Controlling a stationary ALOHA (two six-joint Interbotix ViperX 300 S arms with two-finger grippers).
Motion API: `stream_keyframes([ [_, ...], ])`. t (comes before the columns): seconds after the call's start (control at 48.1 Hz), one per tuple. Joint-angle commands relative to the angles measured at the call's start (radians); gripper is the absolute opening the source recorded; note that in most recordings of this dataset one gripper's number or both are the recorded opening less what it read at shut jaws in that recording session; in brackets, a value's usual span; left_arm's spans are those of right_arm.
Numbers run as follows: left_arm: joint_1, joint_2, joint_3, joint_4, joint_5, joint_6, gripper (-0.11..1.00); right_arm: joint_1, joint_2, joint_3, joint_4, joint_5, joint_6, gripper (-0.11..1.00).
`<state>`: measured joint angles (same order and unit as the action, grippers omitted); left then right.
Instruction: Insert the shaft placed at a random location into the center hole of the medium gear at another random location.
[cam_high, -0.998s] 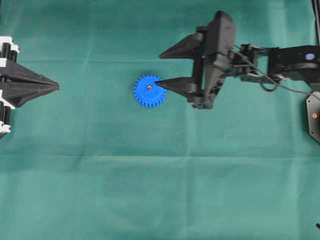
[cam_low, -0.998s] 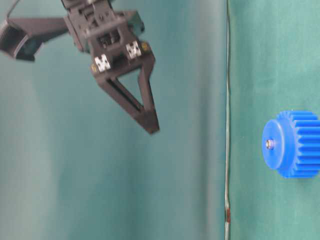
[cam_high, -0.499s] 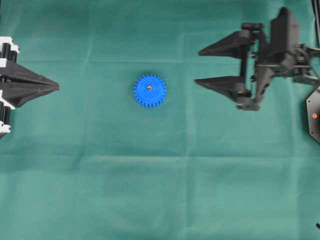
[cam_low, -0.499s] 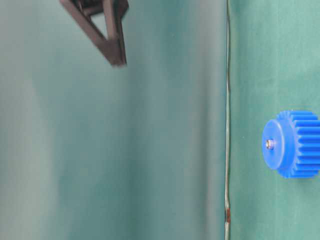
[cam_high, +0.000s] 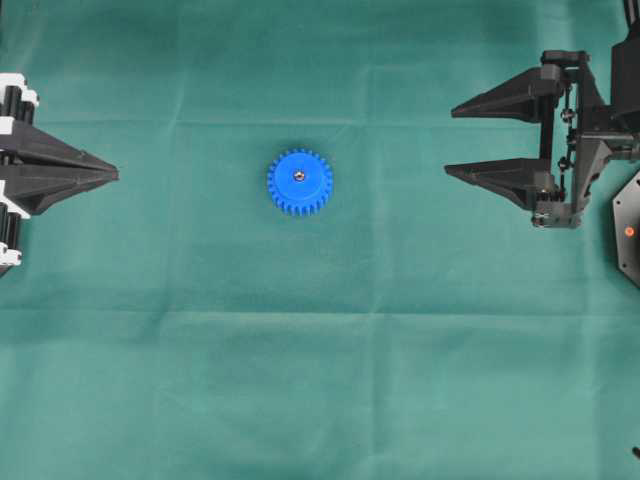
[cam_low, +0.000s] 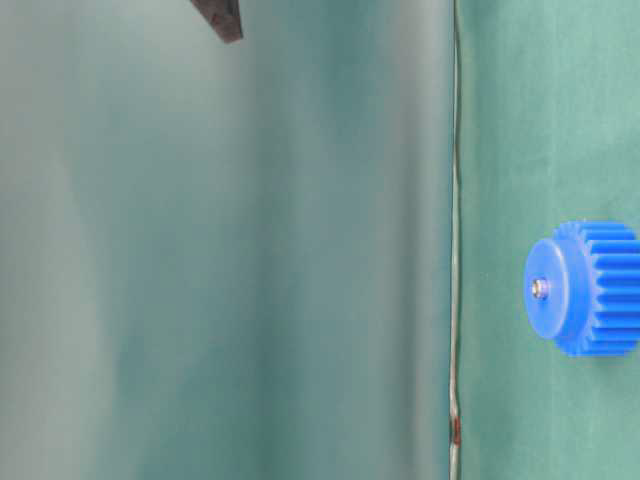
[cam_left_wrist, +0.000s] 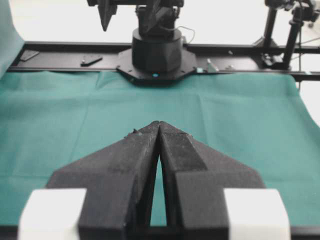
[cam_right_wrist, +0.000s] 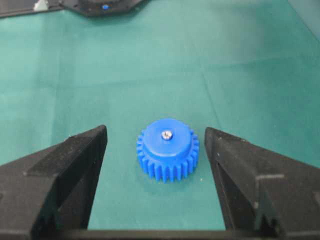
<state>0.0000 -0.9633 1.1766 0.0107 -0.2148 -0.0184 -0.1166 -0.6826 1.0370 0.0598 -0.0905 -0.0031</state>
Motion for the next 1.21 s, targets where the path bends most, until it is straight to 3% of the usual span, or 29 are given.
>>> stream_keyframes([
  [0.0,0.002,0.005,-0.020,0.003,-0.005,0.002,0.00,-0.002,0.000,-0.014,0.002,-0.005,0.012,0.80],
  [1.185,0.002,0.005,-0.020,0.003,0.051,0.000,0.00,-0.002,0.002,-0.014,0.002,0.005,0.012,0.80],
])
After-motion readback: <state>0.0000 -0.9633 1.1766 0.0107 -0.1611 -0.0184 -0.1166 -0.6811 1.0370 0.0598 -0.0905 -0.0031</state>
